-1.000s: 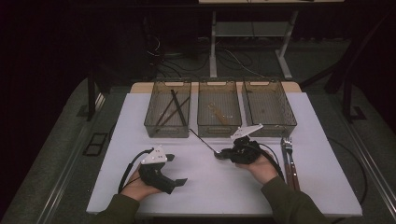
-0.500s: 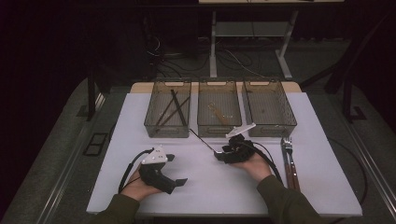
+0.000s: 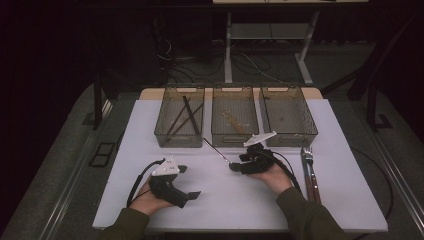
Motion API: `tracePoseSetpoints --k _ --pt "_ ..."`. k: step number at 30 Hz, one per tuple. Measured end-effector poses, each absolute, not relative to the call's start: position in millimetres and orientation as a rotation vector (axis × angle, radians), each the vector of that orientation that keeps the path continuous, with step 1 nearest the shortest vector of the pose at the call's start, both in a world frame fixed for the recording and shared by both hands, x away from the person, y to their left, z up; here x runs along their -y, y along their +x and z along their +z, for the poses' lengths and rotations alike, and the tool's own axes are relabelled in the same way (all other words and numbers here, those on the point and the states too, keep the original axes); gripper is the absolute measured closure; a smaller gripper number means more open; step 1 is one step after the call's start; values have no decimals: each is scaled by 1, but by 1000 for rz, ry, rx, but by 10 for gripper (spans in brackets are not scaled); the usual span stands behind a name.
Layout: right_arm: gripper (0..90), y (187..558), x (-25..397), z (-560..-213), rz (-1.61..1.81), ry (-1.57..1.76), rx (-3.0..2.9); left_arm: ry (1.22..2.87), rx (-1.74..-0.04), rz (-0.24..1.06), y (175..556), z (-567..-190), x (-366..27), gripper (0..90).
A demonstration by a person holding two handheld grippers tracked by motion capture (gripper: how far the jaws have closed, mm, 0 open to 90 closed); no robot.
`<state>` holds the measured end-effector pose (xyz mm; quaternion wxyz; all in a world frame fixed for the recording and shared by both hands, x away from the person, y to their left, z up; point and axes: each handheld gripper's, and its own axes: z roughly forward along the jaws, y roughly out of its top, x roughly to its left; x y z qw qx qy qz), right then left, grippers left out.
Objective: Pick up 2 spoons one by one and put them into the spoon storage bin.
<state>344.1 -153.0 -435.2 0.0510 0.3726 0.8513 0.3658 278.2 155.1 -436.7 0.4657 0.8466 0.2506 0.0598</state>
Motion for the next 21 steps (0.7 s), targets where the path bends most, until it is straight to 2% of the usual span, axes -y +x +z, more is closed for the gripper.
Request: tracePoseSetpoints --k 11,19,20,21 --pt "540 334 136 -444 1021 1004 -2661 2075 -615 147 278 -436 -155 0" --pt "552 336 138 -443 1042 1062 -2664 2074 -614 147 278 -436 -155 0" --pt "572 336 139 -442 1048 1074 -2668 2076 -613 148 278 -436 -156 0" --pt "631 337 141 -442 1061 1082 -2672 2076 -612 148 278 -437 -156 0"
